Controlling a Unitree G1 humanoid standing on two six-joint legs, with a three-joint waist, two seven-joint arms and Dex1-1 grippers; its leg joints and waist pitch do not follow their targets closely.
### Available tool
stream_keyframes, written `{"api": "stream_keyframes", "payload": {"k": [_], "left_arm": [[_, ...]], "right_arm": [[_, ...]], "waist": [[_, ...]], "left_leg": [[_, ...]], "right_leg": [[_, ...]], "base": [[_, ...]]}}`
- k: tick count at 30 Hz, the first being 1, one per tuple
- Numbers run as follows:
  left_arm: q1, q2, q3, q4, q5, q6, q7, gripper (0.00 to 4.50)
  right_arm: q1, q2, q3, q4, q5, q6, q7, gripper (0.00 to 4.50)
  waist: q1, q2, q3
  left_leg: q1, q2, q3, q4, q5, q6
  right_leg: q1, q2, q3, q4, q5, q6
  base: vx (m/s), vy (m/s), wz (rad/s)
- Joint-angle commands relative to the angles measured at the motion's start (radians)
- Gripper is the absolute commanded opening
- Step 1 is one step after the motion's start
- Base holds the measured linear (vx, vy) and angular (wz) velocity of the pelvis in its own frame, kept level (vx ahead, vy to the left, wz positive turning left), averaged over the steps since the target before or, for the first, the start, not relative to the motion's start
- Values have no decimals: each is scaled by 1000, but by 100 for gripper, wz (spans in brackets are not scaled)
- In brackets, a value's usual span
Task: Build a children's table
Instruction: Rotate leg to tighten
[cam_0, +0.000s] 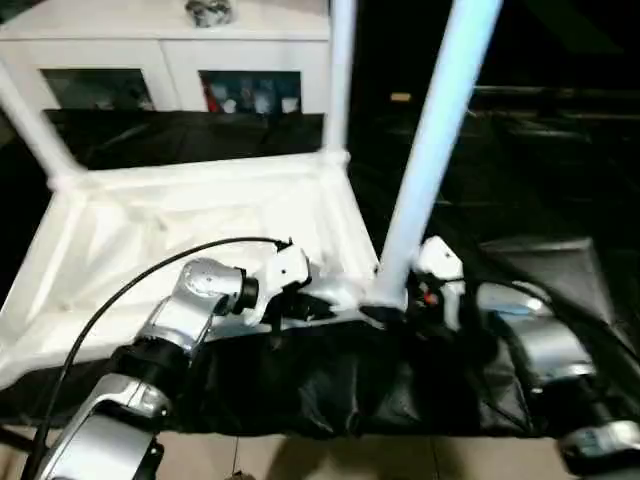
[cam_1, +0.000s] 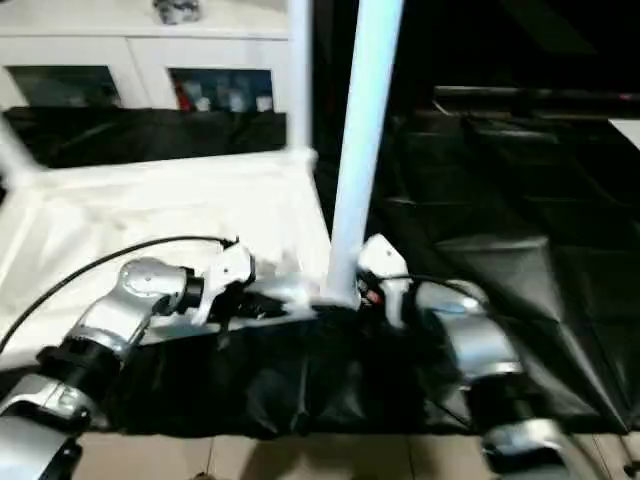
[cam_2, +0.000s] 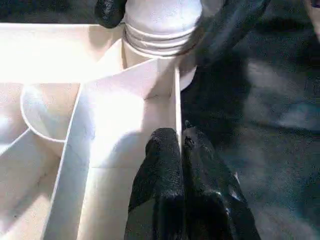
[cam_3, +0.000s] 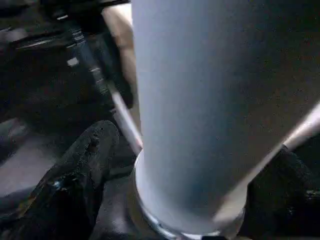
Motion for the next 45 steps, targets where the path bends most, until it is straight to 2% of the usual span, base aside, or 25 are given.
{"api": "stream_keyframes", "payload": {"k": [1,3,7,11,14,20,22,23,24,25,26,27,28,29,30,32,33,34,35,37,38,39,40,43,45], "left_arm": [[-5,3,-17,-20,-14,-14,-27,0],[-5,15,-20,-21,-14,-16,-46,0],[-10,44,-22,-8,-7,-32,-81,0],[-14,57,-21,1,-8,-37,-92,0],[-17,60,-21,5,-13,-39,-93,0],[-5,45,-15,0,-13,-38,-63,0],[-8,9,-10,5,0,-19,17,0],[-10,-4,-9,9,6,-14,47,0],[-21,-44,-6,24,10,-9,106,0],[-21,-44,-6,24,10,-9,106,0],[-30,-79,-6,35,15,3,154,0],[-32,-86,-6,37,17,5,163,0],[-41,-142,-12,48,26,17,224,0],[-41,-142,-12,48,26,17,224,0],[-47,-171,-17,56,34,20,259,0],[-54,-213,-26,67,48,23,304,0],[-58,-232,-29,72,55,24,329,0],[-61,-245,-30,75,62,25,343,0],[-62,-252,-29,76,66,25,352,0],[-62,-257,-29,73,70,26,356,0],[-62,-254,-28,68,68,27,351,0],[-62,-249,-25,65,69,26,347,0],[-58,-234,-25,58,68,17,328,0],[-53,-211,-24,50,67,11,305,0],[-40,-168,-27,38,63,-12,254,0]], "right_arm": [[24,3,97,-41,18,38,131,392],[26,-8,106,-50,21,56,159,376],[26,-28,124,-66,18,79,198,336],[25,-31,129,-60,8,67,190,315],[27,-25,125,-65,5,70,185,281],[43,3,108,-82,7,69,129,269],[41,59,77,-53,-12,73,-4,267],[40,78,66,-39,-20,70,-50,267],[25,130,40,14,-49,75,-185,267],[25,130,40,14,-49,75,-185,266],[13,167,26,57,-75,62,-284,266],[11,173,24,65,-80,58,-301,266],[-7,227,2,112,-96,68,-425,266],[-7,227,2,112,-96,68,-425,265],[-16,259,-12,130,-99,68,-488,265],[-36,319,-34,154,-105,73,-593,265],[-55,353,-45,174,-127,67,-683,265],[-75,378,-55,198,-149,63,-764,265],[-87,392,-61,214,-164,60,-815,265],[-101,408,-77,229,-138,43,-793,265],[-102,406,-87,226,-113,35,-755,321],[-102,401,-96,225,-102,29,-740,335],[-96,384,-101,214,-88,31,-703,335],[-86,354,-96,201,-79,34,-644,371],[-69,283,-56,183,-110,-1,-547,384]], "waist": [[2,-10,-48],[5,-10,-48],[6,-10,-49],[8,-11,-51],[8,-12,-52],[7,-12,-50],[3,-14,-48],[-3,-14,-45],[-10,-17,-42],[-10,-17,-42],[-17,-18,-42],[-23,-17,-40],[-24,-13,-40],[-33,-14,-39],[-37,-14,-41],[-39,-12,-40],[-39,-8,-39],[-41,-9,-41],[-44,-9,-43],[-44,-7,-44],[-45,-8,-44],[-44,-7,-45],[-44,-9,-46],[-36,-10,-50],[-25,-8,-55]], "left_leg": [[8,22,7,-63,-265,75],[6,22,5,-65,-267,68],[7,22,5,-65,-259,58],[5,21,5,-63,-235,55],[2,20,5,-62,-217,61],[4,20,5,-64,-236,54],[5,19,4,-66,-255,41],[5,16,2,-68,-279,28],[6,13,0,-70,-300,12],[6,13,0,-70,-300,12],[7,11,-5,-73,-333,-4],[8,9,-9,-75,-357,-9],[12,9,-10,-75,-370,-10],[15,10,-9,-74,-389,-12],[14,9,-11,-75,-398,-11],[14,7,-11,-75,-407,-7],[15,5,-11,-75,-414,-8],[15,3,-12,-74,-413,-10],[10,3,-15,-76,-404,-14],[12,5,-14,-76,-408,-9],[12,4,-12,-75,-416,0],[8,6,-12,-77,-400,5],[7,7,-11,-77,-394,8],[7,9,-4,-72,-341,26],[7,11,1,-66,-279,43]], "right_leg": [[43,-35,26,-59,-227,-245],[43,-36,27,-60,-255,-230],[42,-36,27,-60,-255,-224],[45,-37,27,-55,-217,-230],[47,-36,26,-52,-197,-235],[45,-37,27,-57,-237,-226],[41,-38,28,-61,-272,-215],[39,-38,27,-66,-321,-201],[36,-39,27,-73,-389,-178],[36,-39,27,-73,-389,-178],[35,-40,25,-80,-471,-143],[33,-38,23,-85,-507,-127],[30,-38,23,-87,-520,-121],[25,-37,22,-91,-526,-122],[26,-36,21,-93,-531,-115],[22,-34,22,-97,-530,-109],[20,-34,21,-98,-542,-105],[20,-34,21,-100,-553,-97],[25,-35,19,-98,-549,-95],[21,-34,20,-98,-524,-98],[22,-33,21,-97,-502,-107],[26,-33,23,-93,-460,-119],[27,-32,23,-91,-441,-125],[33,-31,28,-79,-330,-168],[39,-32,29,-68,-225,-202]], "base": [[0,0,0],[0,0,0],[0,0,0],[0,0,0],[0,0,0],[0,0,0],[0,0,0],[0,0,0],[0,0,0],[0,0,0],[0,0,0],[0,0,0],[0,0,0],[0,0,0],[0,0,0],[0,0,0],[0,0,0],[0,0,0],[0,0,0],[0,0,0],[0,0,0],[0,0,0],[0,0,0],[0,0,0],[0,0,0]]}}
